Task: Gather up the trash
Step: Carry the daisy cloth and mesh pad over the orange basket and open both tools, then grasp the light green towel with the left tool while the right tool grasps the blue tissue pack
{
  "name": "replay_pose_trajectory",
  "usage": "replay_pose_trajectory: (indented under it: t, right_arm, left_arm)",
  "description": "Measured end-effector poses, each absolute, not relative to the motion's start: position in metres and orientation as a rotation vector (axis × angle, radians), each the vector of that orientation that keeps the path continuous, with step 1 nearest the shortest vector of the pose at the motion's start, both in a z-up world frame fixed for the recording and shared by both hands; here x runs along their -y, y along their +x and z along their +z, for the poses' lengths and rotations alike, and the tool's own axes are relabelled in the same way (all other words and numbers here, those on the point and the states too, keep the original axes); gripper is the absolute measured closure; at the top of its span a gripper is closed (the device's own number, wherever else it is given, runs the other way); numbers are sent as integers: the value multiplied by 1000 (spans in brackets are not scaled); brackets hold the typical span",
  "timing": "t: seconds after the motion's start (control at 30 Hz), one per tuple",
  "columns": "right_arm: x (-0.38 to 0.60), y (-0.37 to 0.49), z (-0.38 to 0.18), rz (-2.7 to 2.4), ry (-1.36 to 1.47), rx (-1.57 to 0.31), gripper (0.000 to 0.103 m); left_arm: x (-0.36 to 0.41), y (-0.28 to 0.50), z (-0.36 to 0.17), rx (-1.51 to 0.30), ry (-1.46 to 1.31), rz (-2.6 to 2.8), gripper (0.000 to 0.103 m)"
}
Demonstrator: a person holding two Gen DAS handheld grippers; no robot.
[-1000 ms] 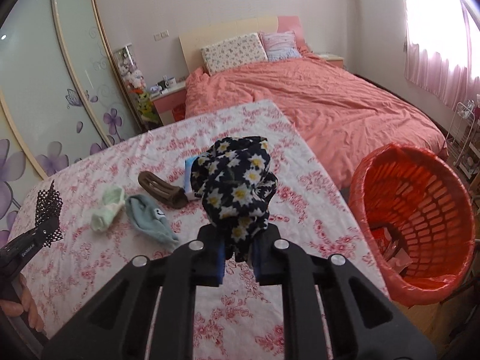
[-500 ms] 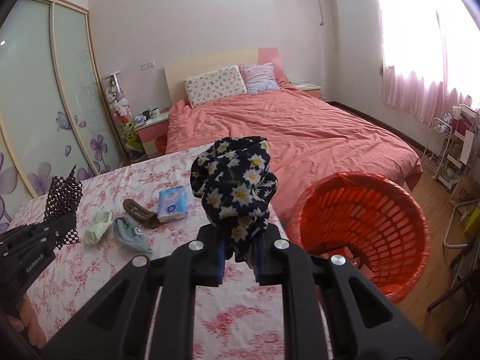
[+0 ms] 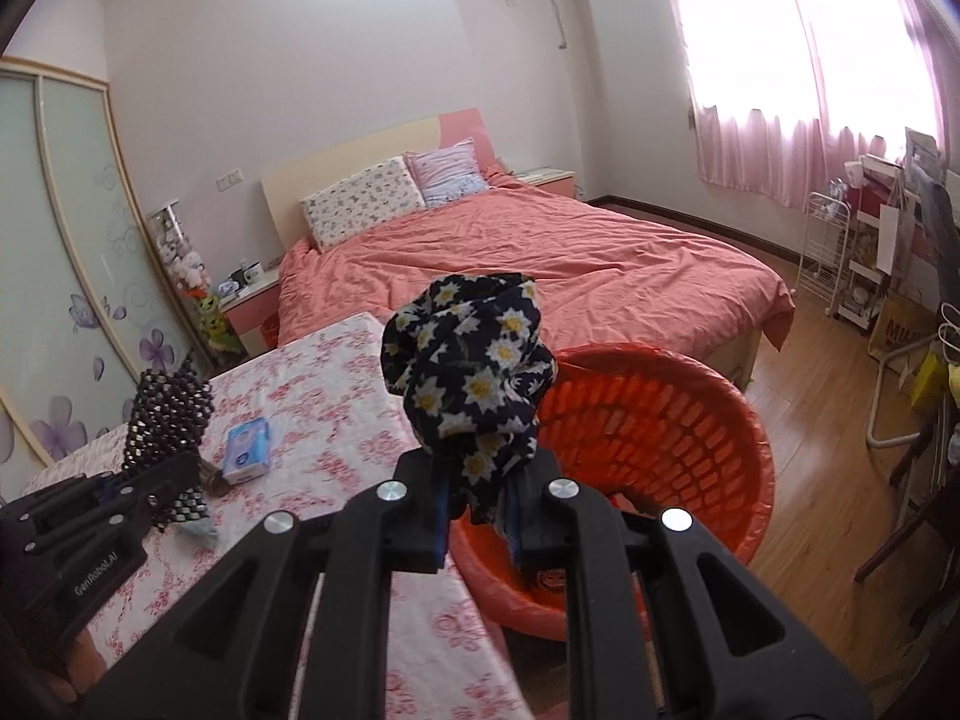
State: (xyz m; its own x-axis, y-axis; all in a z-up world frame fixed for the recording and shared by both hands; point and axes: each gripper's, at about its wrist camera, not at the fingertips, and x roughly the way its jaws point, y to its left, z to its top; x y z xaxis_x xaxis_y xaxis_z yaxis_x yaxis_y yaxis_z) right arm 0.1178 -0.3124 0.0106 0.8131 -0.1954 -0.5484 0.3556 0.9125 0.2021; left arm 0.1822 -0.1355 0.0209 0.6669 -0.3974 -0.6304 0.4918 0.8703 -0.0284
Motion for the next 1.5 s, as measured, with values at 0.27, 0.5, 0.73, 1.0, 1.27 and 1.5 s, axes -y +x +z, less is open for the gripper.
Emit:
replay_pose_trajectory:
  t: [0.27, 0.5, 0.73, 1.0, 1.27, 1.5]
  right_arm:
    - [371, 118, -3, -322, 403, -542, 88]
    - [408, 133, -23, -342, 456, -550, 73]
    - [413, 144, -46, -363, 449, -584, 51]
    - [389, 144, -50, -390, 375, -601, 32]
    - [342, 149, -55, -358, 307, -646, 21]
    - [275, 166, -63, -268, 219, -700, 19]
  left_arm:
    - [206, 193, 5, -699, 180, -651, 90]
    - [251, 207, -20, -751, 216, -689, 67]
    - [238, 217, -35, -778, 232, -604, 34]
    - [187, 222, -39, -794, 237, -394, 7]
    - [88, 224, -53, -872, 196, -175, 2]
    - [-13, 224, -55, -862, 124, -15, 2]
